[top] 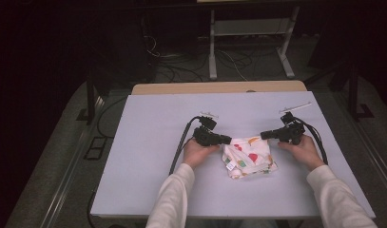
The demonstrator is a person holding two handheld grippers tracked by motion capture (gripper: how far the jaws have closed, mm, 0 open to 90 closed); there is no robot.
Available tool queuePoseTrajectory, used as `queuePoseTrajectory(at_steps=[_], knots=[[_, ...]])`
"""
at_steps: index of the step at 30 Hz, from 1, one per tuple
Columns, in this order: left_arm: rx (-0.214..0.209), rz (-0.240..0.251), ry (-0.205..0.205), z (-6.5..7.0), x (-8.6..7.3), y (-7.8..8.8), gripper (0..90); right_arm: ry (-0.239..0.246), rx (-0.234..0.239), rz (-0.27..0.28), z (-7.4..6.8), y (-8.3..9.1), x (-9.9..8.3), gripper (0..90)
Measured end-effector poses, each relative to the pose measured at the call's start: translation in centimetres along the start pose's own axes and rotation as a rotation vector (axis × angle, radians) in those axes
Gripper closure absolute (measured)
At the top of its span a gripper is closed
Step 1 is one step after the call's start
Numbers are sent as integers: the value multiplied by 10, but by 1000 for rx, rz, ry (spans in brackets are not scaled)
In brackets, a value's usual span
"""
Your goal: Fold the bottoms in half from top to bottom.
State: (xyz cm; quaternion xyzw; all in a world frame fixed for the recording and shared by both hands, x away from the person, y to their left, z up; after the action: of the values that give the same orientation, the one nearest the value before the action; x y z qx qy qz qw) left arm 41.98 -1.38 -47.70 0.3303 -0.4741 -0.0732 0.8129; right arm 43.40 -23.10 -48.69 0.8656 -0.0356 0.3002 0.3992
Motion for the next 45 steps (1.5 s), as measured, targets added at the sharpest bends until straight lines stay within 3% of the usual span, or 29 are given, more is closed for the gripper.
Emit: queuePoseTrajectory(at_steps=[2,6,13,16,27,35,45], knots=[[14,-4,-4,-1,0,3,820,13,-11,1,-3,-3,2,871],[47,-10,-30,-5,2,12,820,-6,-2,13,-8,-9,6,871],[91,-5,-39,-16,3,26,820,-8,15,30,-17,-21,12,871],[108,2,-39,-23,2,29,820,-1,0,26,-21,-26,15,871],[126,29,-12,-38,1,33,820,-7,-11,54,-27,-34,24,872],[137,20,1,-44,-1,32,820,-2,-46,52,-28,-40,27,871],[167,32,14,-61,1,33,819,-27,-46,86,-29,-46,38,871]])
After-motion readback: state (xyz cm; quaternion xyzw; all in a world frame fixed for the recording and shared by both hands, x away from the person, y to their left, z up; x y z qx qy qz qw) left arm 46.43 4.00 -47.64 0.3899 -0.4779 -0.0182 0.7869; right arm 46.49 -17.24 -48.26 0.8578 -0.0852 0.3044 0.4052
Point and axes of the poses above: each handheld gripper's, and its own axes: y roughly backward along the jaws, x roughly out of its top, z roughly to its right, the point moved 7 cm from there along -y, roughly forward along the jaws, and after that the axes turned 8 degrees about -y, right-handed, at the moved point
